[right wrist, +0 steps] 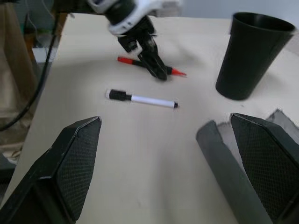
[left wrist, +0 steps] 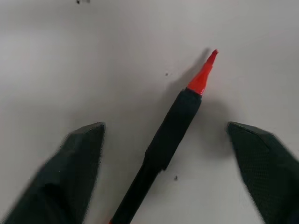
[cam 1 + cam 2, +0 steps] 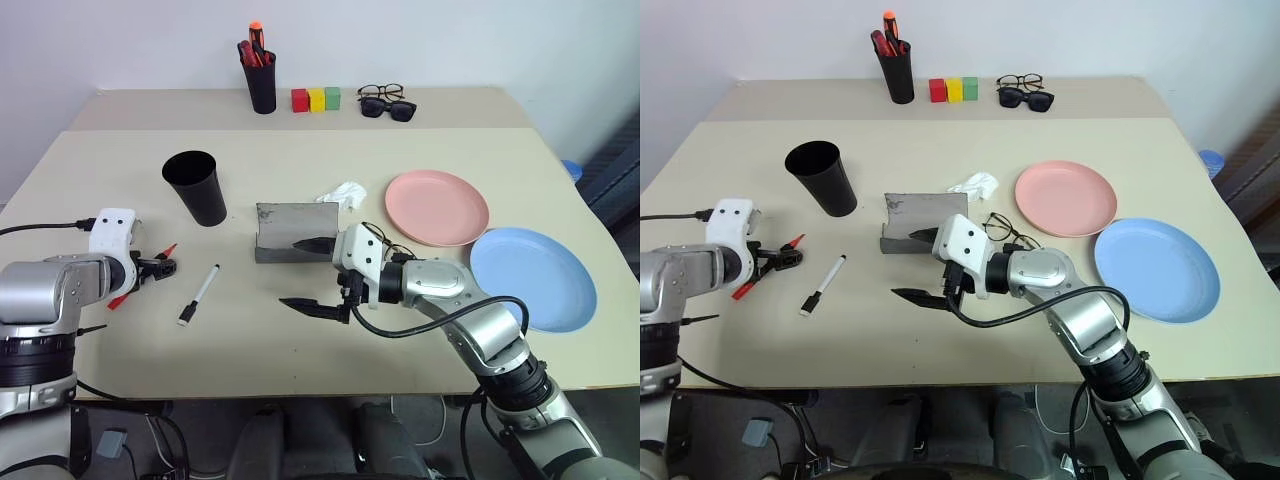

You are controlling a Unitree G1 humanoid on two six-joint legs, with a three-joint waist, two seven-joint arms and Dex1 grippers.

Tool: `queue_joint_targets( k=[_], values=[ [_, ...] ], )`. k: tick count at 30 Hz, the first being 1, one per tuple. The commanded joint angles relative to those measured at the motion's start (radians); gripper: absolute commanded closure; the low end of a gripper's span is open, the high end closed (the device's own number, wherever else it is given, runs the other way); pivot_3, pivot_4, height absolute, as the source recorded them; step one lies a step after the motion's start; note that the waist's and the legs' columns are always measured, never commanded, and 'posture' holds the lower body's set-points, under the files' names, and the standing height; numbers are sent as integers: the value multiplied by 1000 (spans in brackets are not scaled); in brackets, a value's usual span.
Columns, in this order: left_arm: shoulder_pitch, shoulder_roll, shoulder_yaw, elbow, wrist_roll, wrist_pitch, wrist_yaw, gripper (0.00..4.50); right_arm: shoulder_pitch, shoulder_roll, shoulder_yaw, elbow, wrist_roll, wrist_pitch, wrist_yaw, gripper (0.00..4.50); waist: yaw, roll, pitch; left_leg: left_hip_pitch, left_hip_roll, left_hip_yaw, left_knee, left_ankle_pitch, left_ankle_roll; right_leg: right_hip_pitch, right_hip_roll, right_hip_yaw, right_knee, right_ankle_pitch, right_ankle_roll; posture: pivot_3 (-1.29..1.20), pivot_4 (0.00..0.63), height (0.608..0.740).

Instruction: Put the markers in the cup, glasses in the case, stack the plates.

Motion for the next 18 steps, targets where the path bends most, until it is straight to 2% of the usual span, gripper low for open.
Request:
queue_joint_targets(
  k=[1,4,5,6,7,9,11,13,18],
  values=[
    [-14,27,-9,36,31,-16,-11,1873,12,5,-3,-31,-4,-28,-2,0,-1,0,0,0,0,0,0,0,0,0,0,0,0,0,0,0,150,740],
    [-12,22,-1,42,33,-13,-15,3286,16,3,-6,-23,-10,-39,-1,0,-3,0,0,0,0,0,0,0,0,0,0,0,1,0,0,0,150,740],
    [-11,17,6,42,37,-13,-8,3944,17,4,-8,-21,-11,-40,-1,0,-3,0,0,0,0,0,0,0,0,-1,0,0,1,0,0,0,150,740],
    [-9,10,15,42,43,-17,2,4296,17,5,-10,-18,-11,-41,-1,0,-3,0,0,0,0,0,0,0,0,-1,0,0,1,0,0,0,150,740],
    [-6,-1,35,41,52,-51,18,4467,16,5,-12,-17,-11,-43,-1,0,-3,0,0,0,0,0,0,0,0,-1,0,0,1,0,0,0,150,740],
    [-12,-41,104,45,75,-173,74,4467,16,4,-14,-16,-10,-44,2,0,-1,0,0,0,0,0,0,0,0,-1,0,0,1,0,0,0,150,740],
    [-51,-94,196,61,158,-399,252,4467,11,5,-19,-10,-10,-49,5,0,3,0,0,0,0,0,0,0,-1,-1,0,0,1,0,0,0,150,740],
    [-93,-114,244,69,227,-621,380,4467,1,13,-34,6,-6,-66,6,0,7,-7,1,0,1,0,0,0,-1,-1,-2,0,1,0,0,0,150,740],
    [-172,-172,231,-8,196,-971,308,4467,-55,107,-104,74,8,-133,-64,0,11,-12,-1,-12,-1,-1,2,1,-3,-10,-5,-2,0,2,0,0,150,740]
  ],
)
